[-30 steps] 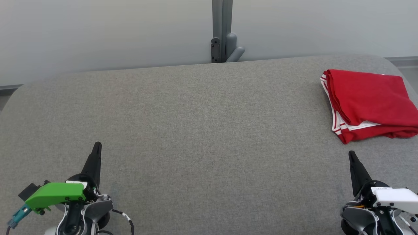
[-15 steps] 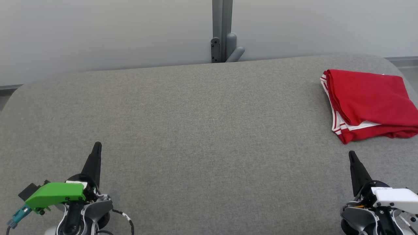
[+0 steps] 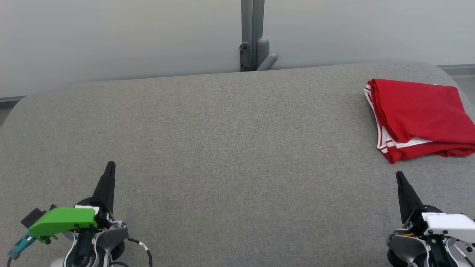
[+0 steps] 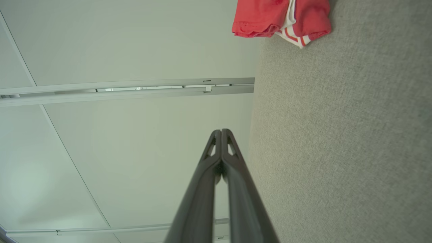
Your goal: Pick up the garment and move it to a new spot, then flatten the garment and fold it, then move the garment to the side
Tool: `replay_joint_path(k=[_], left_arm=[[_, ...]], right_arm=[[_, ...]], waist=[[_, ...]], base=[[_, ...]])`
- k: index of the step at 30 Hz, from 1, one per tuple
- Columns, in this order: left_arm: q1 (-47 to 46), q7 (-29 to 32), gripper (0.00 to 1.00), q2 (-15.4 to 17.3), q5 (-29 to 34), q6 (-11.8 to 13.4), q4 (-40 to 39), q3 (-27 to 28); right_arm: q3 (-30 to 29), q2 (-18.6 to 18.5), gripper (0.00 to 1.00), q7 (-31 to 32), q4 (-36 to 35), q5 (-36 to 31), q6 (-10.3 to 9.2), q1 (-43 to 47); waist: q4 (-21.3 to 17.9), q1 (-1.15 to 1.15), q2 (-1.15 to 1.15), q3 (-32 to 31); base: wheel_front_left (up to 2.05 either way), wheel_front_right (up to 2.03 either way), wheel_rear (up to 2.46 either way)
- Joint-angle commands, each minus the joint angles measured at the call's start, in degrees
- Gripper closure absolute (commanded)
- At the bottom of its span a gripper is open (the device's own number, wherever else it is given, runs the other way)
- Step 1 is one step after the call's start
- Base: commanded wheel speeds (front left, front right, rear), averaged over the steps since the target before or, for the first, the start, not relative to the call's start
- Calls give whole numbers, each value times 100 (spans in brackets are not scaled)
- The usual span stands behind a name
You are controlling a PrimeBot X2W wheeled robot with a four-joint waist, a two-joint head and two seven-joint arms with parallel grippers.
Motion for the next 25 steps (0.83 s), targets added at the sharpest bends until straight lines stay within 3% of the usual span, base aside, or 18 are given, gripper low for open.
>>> replay_joint_path(k=[1,25], left_arm=[[-74,14,100,4,-10,-34,-17,20],[-74,14,100,4,-11,-34,-17,19]], right_arm=[[-18,-2,100,21,13,-35,2,-52],[-30,5,100,26,14,-40,2,-53]], waist=[[0,0,0,0],[0,0,0,0]], base=[[0,0,0],[0,0,0]])
